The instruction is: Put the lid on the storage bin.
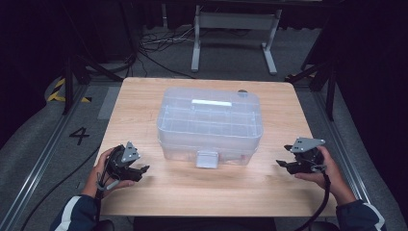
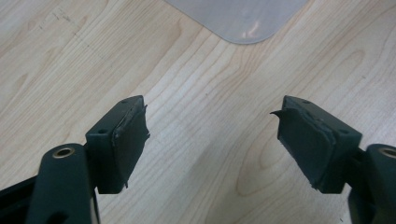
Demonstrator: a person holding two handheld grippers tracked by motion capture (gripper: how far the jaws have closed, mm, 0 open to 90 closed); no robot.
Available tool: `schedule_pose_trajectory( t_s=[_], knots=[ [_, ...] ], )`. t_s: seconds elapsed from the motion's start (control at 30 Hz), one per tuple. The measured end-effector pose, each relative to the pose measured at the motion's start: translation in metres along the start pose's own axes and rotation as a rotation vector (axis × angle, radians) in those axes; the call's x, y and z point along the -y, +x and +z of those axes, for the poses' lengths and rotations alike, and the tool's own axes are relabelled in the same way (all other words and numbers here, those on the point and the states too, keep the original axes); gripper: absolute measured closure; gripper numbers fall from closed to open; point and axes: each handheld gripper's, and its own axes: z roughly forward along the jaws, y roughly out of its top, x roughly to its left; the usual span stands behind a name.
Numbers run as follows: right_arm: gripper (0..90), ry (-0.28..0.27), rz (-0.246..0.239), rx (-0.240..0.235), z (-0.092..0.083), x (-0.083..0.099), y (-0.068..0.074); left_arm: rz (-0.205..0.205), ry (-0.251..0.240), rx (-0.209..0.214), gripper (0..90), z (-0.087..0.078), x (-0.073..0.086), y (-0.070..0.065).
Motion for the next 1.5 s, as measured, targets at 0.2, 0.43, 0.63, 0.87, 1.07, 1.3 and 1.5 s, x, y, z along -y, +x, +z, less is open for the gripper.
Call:
schedule_pose_trajectory(
  t_s=[0.2, 0.43, 0.63, 0.87, 1.07, 1.3, 1.5],
  knots=[
    [35.3, -0.016, 0.069, 0.014, -0.004, 0.023, -0.005, -0.024, 0.005, 0.015, 22.6, -0.001, 0.014, 0.002],
    [32.6, -0.023, 0.132, 0.032, -0.004, 0.046, -0.009, -0.069, 0.001, 0.031, 21.9, -0.002, 0.029, 0.009],
    [31.4, -0.033, 0.188, 0.048, -0.005, 0.064, -0.011, -0.109, -0.018, 0.049, 21.0, -0.002, 0.039, 0.013],
    [28.1, -0.064, 0.264, 0.049, -0.005, 0.084, -0.014, -0.148, -0.034, 0.064, 20.1, -0.002, 0.048, 0.017],
    [26.2, -0.083, 0.339, 0.064, -0.002, 0.099, -0.016, -0.189, -0.043, 0.081, 19.6, 0.0, 0.056, 0.02],
    [24.1, -0.111, 0.385, 0.051, 0.0, 0.106, -0.018, -0.233, -0.073, 0.077, 15.7, 0.004, 0.064, 0.017],
    [23.9, -0.11, 0.386, 0.048, 0.0, 0.106, -0.018, -0.243, -0.072, 0.072, 15.4, 0.004, 0.064, 0.016]
  ],
)
